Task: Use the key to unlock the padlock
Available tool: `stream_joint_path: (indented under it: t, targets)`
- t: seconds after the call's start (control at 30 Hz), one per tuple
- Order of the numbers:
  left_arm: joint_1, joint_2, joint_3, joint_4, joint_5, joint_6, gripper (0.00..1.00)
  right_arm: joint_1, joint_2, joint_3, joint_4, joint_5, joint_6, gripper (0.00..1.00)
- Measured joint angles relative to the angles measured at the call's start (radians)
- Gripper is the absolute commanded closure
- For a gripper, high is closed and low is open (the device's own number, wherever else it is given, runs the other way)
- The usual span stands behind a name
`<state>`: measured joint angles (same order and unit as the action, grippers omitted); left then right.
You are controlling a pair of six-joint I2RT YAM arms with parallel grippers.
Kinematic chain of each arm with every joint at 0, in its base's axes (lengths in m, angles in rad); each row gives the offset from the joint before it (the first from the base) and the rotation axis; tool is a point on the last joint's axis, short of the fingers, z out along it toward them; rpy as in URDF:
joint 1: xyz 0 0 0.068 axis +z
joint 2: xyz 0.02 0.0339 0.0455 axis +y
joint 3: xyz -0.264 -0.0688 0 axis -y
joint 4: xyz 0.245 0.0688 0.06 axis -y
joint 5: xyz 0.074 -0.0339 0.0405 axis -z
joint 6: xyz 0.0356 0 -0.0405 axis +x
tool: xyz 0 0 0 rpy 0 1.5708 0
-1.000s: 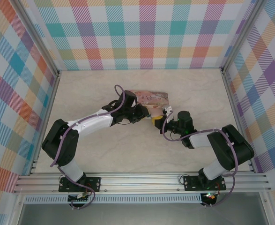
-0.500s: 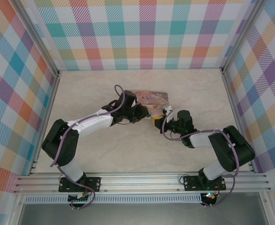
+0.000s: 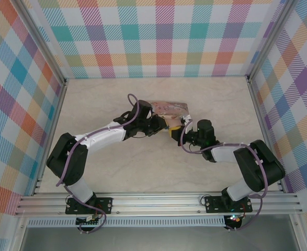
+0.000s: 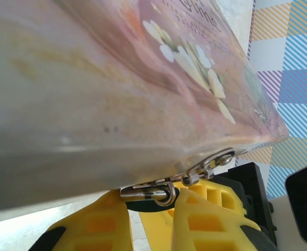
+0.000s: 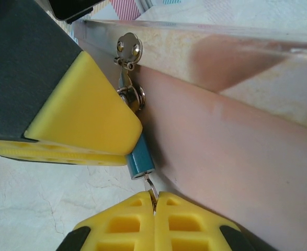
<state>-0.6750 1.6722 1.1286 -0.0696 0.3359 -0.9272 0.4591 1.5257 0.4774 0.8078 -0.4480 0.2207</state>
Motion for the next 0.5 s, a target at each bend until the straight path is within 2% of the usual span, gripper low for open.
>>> stream_joint_path:
  t: [0.5]
  targets:
    - [0.006,0.001,0.0,-0.005,-0.015,0.0,0.89,0.0,0.045,0.011,0.045,-0.016,0.056,0.99]
